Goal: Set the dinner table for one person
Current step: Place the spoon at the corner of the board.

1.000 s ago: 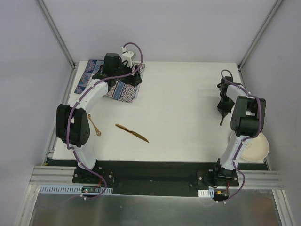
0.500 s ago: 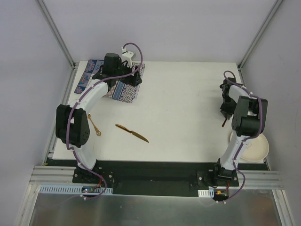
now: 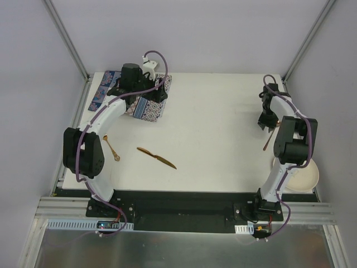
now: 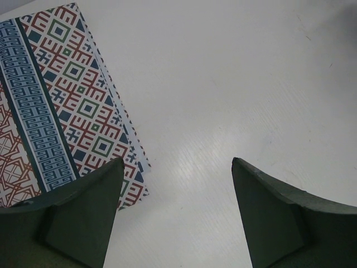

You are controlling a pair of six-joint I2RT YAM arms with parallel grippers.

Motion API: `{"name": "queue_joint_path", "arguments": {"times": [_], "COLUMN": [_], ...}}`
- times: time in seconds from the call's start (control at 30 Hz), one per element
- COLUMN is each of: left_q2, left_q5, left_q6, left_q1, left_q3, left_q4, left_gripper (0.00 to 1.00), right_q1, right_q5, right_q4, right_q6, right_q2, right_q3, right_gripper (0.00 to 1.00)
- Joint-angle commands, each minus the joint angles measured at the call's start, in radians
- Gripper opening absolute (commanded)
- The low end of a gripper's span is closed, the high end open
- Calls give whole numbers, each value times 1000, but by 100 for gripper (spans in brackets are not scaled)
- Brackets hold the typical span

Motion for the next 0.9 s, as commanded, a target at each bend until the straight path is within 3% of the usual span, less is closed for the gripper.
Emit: {"name": "queue_joint_path", "arguments": {"times": [0.0,0.07,0.23,0.3,0.4,0.57,0.77,0.87], "left_q2": [-62,-62,-77,-95,-143,-287,-440,-512], "left_q5": [-28,-56,-177,-249,-352,-487,-645,-645], "left_q6": [-24,-34,-145,-248,-457,-840,-1043,-1139], "left_q1": [-10,-10,-12,-15,-15,-24,-142,-194], "left_q3": [-7,-11,-83,-137,-244,-498,-662,-721], "left_q4": [-1,-6,-9,-9,3,2,-70,-104], "left_gripper": [77,77,77,76,74,71,71,71], "right_q1": [97,183,317,335,361,395,406,406], "right_q5": [-69,-99,-341,-493,-588,-592,-610,-619], "right_q4": [-41,-25,81,129,166,199,256,272], "right_q6": [-48,-60,-122,-136,-131,-119,-110,-110], "right_q2": [-88,-93,-105,-117,-136,-195,-248,-264], "right_q3": [87,93,53,20,-11,-96,-177,-206], "right_gripper": [37,44,49,49,50,50,50,50]}}
